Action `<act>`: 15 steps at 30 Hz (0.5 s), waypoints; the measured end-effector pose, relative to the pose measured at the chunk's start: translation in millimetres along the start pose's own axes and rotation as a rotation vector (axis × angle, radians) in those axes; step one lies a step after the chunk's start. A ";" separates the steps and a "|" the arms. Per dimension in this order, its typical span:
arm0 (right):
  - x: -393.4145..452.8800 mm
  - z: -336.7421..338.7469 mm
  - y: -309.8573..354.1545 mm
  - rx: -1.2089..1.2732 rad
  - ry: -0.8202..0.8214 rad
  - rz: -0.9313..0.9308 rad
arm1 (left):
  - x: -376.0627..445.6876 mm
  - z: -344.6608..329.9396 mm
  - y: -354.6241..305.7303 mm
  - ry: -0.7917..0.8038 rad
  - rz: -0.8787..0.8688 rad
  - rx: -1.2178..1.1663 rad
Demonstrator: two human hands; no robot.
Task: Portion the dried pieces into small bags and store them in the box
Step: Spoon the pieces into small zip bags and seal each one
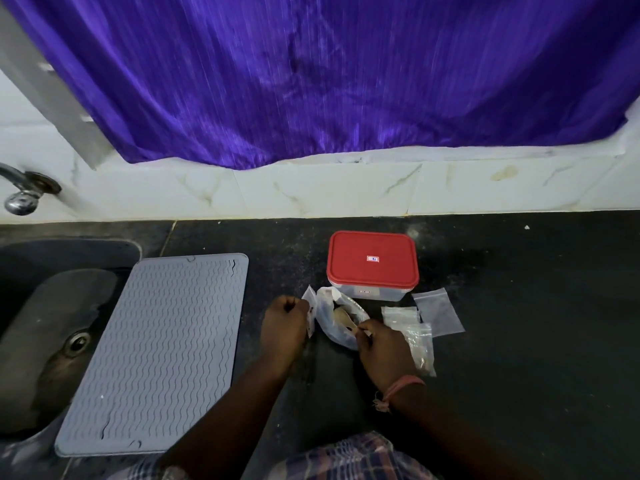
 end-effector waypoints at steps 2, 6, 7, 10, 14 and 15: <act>0.7 2.2 8.2 -0.068 0.046 0.039 | 3.7 10.1 -8.8 -0.044 -0.076 0.050; 9.6 31.9 41.5 -0.334 -0.147 0.196 | 8.4 20.1 -30.5 0.035 -0.223 0.200; 11.5 37.2 53.5 -0.277 -0.181 0.247 | 7.2 19.5 -37.1 0.090 -0.246 0.222; 20.4 41.1 75.9 0.271 -0.062 0.180 | -1.8 11.4 -55.4 0.281 -0.323 0.243; 21.4 47.6 78.8 0.703 0.035 -0.113 | -13.6 6.4 -71.0 0.377 -0.322 0.069; 20.6 51.8 75.7 0.757 0.004 -0.154 | -17.1 4.6 -71.4 0.406 -0.283 0.000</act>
Point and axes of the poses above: each hand's wrist, its own x-axis towards the middle knuckle, its own z-axis out of the back of the hand, y = z × x, the point moved 7 cm from there along x, towards the middle knuckle, and after that the axes turned 13 degrees about -y, right-handed, at the moved point
